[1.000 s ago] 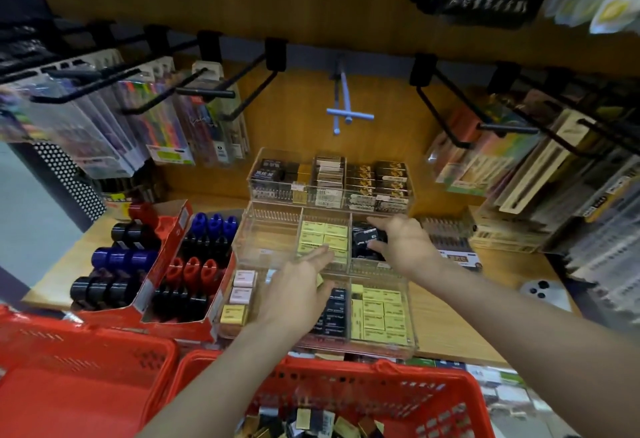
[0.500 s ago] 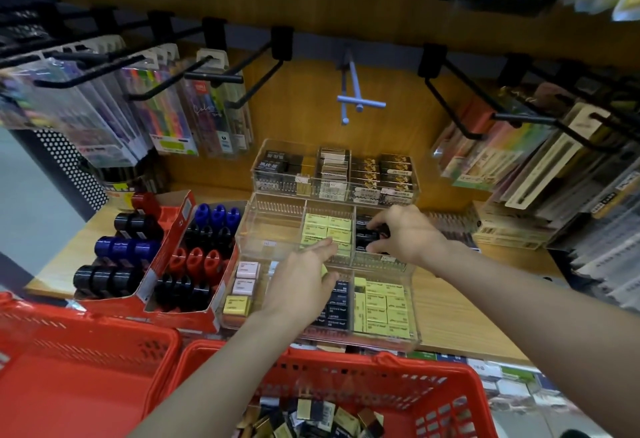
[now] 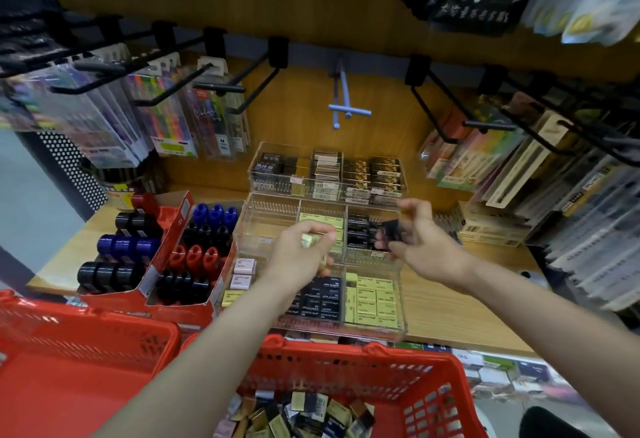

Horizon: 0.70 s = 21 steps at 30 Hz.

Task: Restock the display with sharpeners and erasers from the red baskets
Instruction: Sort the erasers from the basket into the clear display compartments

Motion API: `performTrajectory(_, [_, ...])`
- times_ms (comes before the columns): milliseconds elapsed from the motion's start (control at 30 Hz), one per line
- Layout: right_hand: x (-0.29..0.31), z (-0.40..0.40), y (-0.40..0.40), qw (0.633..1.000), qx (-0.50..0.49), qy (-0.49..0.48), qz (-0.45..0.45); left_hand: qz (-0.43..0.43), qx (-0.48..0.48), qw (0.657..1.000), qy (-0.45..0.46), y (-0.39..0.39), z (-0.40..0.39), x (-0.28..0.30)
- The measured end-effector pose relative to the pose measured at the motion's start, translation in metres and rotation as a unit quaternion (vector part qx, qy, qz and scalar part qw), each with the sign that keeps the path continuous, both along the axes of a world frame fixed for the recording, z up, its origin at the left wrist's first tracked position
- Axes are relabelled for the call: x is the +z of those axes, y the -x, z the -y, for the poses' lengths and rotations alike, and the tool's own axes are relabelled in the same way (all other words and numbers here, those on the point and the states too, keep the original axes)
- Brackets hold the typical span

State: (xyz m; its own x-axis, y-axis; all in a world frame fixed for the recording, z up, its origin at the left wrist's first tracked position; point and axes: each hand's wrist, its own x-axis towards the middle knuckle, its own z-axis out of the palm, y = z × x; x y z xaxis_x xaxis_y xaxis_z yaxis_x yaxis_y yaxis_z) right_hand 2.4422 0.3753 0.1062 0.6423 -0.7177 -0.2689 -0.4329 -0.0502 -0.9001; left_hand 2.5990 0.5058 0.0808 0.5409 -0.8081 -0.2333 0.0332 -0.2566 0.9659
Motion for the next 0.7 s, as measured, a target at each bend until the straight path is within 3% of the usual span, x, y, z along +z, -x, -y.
performTrajectory(67, [0.012,-0.014,0.018,0.999,-0.014,-0.016,0.040,-0.116,-0.022,0.993,-0.004,0.008,-0.002,0.014])
performTrajectory(167, [0.024,-0.034,0.035,0.997,-0.057,0.018,0.056,-0.167,-0.070,0.983,-0.002,0.025,-0.006,0.030])
performTrajectory(300, [0.027,-0.056,0.038,0.983,-0.071,0.149,0.075,-0.177,-0.060,0.982,0.006,0.041,-0.010,0.046])
performTrajectory(467, [0.031,-0.062,0.041,0.972,-0.039,0.200,0.117,-0.170,-0.049,0.984,0.011,0.045,-0.015,0.051])
performTrajectory(700, [0.036,-0.053,0.044,0.972,-0.070,0.088,0.206,-0.123,-0.064,0.985,0.099,0.042,-0.019,0.055])
